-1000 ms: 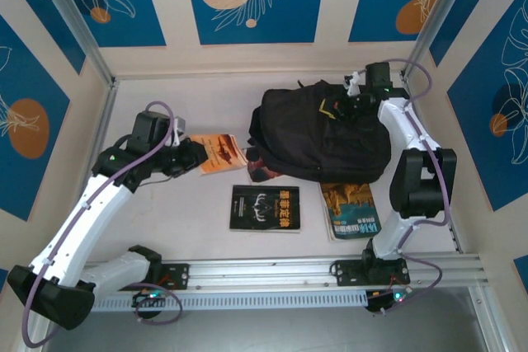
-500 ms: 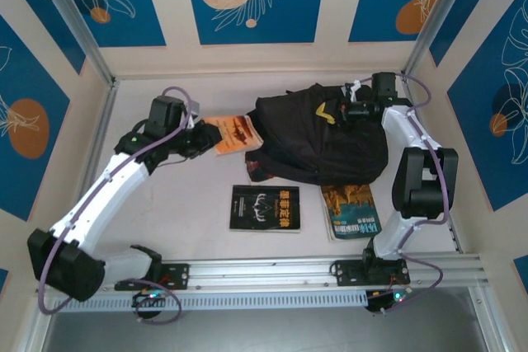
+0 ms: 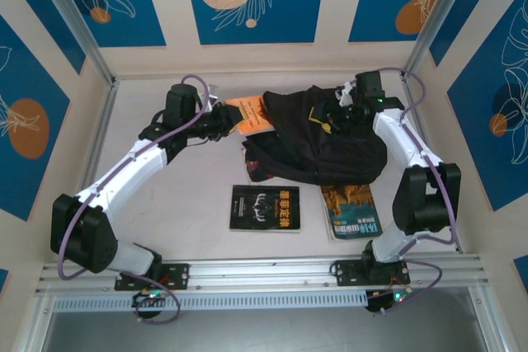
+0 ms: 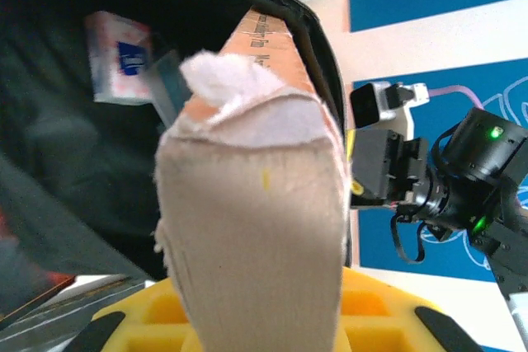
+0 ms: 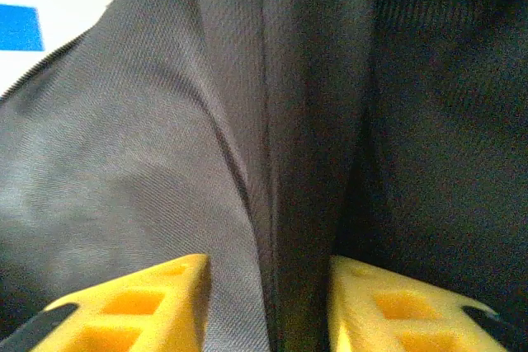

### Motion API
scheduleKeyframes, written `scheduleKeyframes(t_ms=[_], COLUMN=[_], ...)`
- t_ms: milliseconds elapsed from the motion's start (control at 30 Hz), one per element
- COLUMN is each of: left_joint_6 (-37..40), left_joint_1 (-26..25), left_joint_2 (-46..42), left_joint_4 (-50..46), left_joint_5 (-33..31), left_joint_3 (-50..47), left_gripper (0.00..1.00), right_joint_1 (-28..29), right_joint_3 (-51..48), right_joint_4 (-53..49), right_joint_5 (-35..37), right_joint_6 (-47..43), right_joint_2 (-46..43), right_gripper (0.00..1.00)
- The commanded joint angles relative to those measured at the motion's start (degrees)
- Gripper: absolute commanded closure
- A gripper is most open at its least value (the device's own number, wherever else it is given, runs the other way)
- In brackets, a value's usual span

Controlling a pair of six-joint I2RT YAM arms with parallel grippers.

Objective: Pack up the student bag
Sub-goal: Open the student bag at the top-right of the table.

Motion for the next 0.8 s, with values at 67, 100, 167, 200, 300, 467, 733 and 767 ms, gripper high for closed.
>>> scheduleKeyframes(t_ms=[67,100,167,200,300,467,733,767], left_joint_6=[-2.7,-2.8,-2.7,-2.7,-2.6,-2.4,-2.2,-2.2], left_joint_1=[-1.4,-1.6,-2.1,-2.4,-3.0,-3.2,-3.3,-3.3], left_joint_2=[0.4,0.7,1.2,1.6,2.4,3.0,3.3,3.3], left_joint_4=[9.2,9.2,9.2,9.1,8.7,8.7,8.8,8.8], left_joint_5=[3.9,3.9,4.0,4.0,4.1,3.9,3.7,3.6], left_joint_3=[0.5,0.8,1.3,1.5,1.9,2.0,1.8,1.9], left_gripper=[1.0,1.0,1.0,1.0,1.0,1.0,1.0,1.0], right_joint_1=[4.3,5.1,7.3,8.6,10.8,10.9,16.0,16.5], right_joint_3=[6.8,7.9,10.3,11.9,16.8,21.1,33.4,35.4], right_joint_4=[-13.6,-13.9,-14.8,-15.4,-18.2,-16.5,-22.1,-23.4], right_joint_5=[22.9,23.2,23.9,25.2,26.3,11.7,5.2,6.1], right_joint_6=[-1.2,-2.1,-4.6,-5.7,-7.8,-7.6,-10.3,-10.9], right_joint_2=[-3.6,-4.0,-4.5,-4.5,-3.6,-1.6,9.6,11.2], right_gripper=[0.56,0.56,0.55,0.55,0.51,0.41,0.4,0.4])
